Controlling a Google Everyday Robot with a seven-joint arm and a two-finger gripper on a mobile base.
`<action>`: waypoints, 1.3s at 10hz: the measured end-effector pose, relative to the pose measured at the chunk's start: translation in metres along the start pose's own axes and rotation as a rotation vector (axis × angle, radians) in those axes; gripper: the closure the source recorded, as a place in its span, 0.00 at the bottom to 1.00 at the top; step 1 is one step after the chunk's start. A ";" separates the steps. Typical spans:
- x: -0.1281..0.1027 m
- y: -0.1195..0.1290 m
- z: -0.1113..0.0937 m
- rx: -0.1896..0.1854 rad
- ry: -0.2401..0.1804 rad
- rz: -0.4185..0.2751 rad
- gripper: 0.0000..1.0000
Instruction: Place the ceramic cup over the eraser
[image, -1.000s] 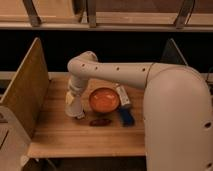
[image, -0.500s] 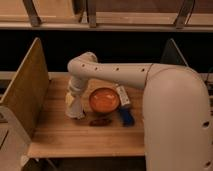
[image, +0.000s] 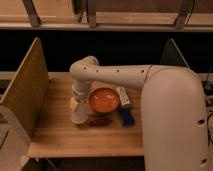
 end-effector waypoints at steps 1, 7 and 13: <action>0.003 -0.001 0.003 -0.002 0.015 0.006 1.00; 0.003 0.005 0.017 -0.023 0.067 0.007 0.75; -0.004 0.004 0.019 -0.015 0.071 -0.014 0.21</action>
